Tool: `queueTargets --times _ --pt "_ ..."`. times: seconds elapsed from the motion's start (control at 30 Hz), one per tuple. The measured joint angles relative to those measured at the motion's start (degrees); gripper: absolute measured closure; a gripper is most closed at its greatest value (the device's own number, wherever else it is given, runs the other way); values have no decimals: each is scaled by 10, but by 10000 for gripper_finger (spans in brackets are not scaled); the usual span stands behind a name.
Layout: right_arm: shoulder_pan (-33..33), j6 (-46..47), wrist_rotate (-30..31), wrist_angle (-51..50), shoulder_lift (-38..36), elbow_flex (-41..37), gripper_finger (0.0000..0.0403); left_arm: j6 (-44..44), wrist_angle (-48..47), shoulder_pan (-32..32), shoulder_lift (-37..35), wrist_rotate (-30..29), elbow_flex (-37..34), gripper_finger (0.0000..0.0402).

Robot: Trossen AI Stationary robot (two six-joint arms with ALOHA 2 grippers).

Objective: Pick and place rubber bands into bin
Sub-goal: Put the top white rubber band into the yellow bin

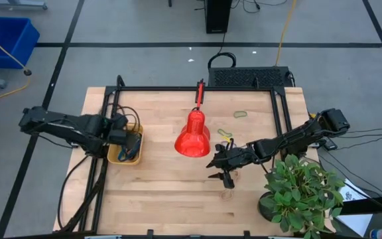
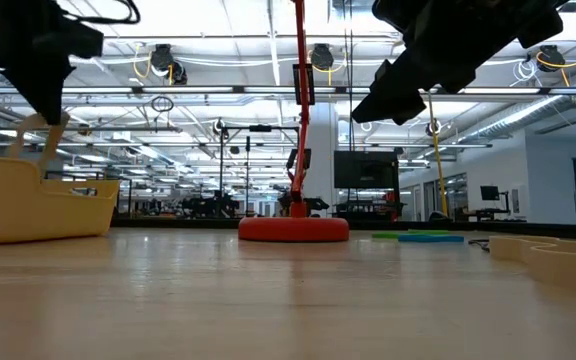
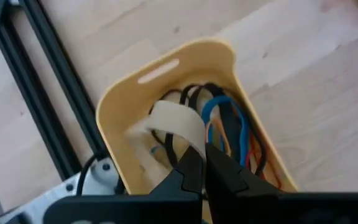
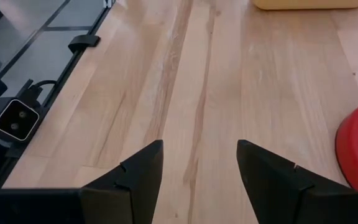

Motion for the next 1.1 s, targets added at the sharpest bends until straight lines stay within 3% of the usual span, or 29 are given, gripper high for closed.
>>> queueTargets --times 0.33,0.53,0.77,0.9,1.1 --pt "0 0 0 0 0 0 204 20 44 2 93 23 -1 397" --pt "1 1 -3 0 0 0 204 53 67 2 124 33 -2 372" --pt "1 44 -3 -1 0 0 204 51 93 2 124 36 -29 384" --pt "1 57 -3 -3 0 0 204 36 128 10 110 79 -81 395" --pt "1 61 -4 -4 0 0 204 11 145 14 105 96 -111 351"
